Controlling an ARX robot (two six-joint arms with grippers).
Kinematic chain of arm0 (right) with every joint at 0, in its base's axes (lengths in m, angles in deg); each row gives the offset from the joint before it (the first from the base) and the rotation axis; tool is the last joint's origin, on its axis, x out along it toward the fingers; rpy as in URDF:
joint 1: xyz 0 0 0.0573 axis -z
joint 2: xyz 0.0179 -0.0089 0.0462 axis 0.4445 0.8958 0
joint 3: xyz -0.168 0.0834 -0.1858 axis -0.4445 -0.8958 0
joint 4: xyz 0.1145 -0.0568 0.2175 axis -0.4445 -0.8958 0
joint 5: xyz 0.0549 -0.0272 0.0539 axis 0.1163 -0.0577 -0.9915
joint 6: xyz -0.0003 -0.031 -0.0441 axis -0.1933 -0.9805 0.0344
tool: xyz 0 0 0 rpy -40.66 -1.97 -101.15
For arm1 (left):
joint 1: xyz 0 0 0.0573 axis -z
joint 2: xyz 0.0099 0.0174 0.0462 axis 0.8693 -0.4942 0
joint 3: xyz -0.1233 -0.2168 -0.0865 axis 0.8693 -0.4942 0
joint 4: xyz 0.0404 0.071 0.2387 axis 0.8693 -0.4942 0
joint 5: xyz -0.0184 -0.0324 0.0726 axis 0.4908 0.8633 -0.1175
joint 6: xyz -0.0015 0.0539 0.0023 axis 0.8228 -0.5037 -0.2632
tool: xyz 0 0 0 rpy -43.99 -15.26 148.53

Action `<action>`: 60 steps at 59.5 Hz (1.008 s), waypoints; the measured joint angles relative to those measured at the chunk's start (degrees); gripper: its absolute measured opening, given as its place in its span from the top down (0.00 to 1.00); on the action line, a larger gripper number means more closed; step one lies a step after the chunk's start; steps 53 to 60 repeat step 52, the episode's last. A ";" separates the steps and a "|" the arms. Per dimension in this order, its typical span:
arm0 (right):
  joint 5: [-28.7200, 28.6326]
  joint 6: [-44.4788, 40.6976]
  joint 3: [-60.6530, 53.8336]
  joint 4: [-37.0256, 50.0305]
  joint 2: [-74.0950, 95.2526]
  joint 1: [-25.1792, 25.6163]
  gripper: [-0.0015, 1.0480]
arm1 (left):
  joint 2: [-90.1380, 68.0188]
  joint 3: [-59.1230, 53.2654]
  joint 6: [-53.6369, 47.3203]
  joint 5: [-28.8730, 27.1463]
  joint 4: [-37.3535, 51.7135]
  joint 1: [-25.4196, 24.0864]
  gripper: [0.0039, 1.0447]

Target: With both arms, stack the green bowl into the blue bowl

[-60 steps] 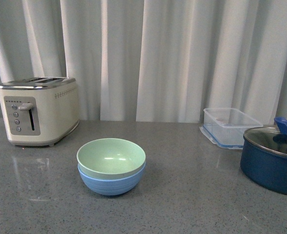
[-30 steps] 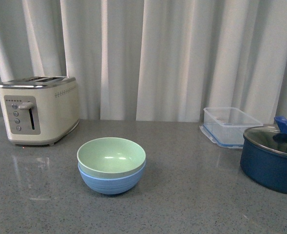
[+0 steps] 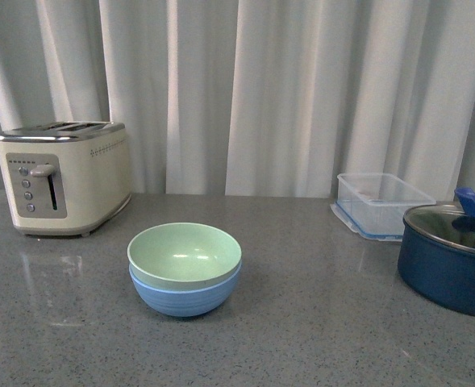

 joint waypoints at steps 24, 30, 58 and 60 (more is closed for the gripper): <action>0.00 0.00 0.00 0.00 0.00 0.00 0.19 | 0.00 0.00 0.00 0.00 0.00 0.00 0.06; 0.00 0.04 0.00 0.00 0.00 0.00 0.09 | 0.00 0.00 0.00 0.00 0.00 0.00 0.06; 0.00 0.02 0.00 0.00 0.00 0.00 0.10 | 0.00 0.00 0.00 0.00 0.00 0.00 0.06; 0.00 0.02 0.00 0.00 0.00 0.00 0.10 | 0.00 0.00 0.00 0.00 0.00 0.00 0.06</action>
